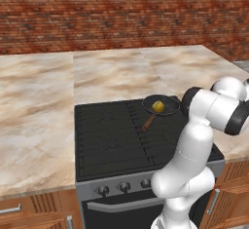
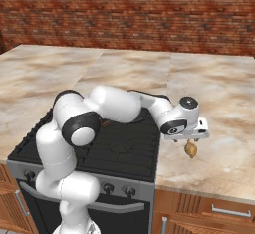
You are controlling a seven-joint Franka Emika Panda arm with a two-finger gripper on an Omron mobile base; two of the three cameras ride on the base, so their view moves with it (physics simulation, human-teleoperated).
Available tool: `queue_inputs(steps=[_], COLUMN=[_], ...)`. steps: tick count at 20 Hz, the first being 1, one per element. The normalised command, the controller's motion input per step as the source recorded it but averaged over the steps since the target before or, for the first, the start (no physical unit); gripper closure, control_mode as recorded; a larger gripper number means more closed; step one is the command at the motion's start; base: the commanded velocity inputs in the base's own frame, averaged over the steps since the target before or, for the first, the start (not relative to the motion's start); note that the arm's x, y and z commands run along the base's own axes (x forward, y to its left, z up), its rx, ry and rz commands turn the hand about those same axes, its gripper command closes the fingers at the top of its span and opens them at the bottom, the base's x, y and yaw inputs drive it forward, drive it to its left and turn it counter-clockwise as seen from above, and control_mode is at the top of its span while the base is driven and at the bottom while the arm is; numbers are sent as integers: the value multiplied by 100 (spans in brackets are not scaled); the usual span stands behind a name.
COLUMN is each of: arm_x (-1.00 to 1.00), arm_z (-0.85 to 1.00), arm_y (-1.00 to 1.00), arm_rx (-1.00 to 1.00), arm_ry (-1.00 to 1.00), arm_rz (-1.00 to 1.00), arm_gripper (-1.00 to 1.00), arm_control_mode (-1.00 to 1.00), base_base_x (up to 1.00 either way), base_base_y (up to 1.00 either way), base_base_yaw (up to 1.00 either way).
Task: Put the onion and squash in the pan. Then turn on the rear right burner and set the heat to medium.
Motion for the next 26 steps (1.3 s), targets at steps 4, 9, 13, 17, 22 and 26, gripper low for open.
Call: queue_inputs(steps=[4,9,13,17,22,26], arm_x=[15,0,1,0,12,8], arm_z=[-2,-6,-19,-19,-21,-12], arm_y=[-13,-19,-11,0,0,0], arm_rx=[0,0,0,0,0,0], arm_ry=[0,2,4,3,0,0], arm_rz=[0,0,0,0,0,0], arm_gripper=[-100,-100,-100,-100,-100,-100], arm_control_mode=[-100,-100,-100,-100,-100,-100], base_base_x=[0,0,0,0,0,0], base_base_y=[0,0,0,0,0,0], base_base_yaw=[0,0,0,0,0,0])
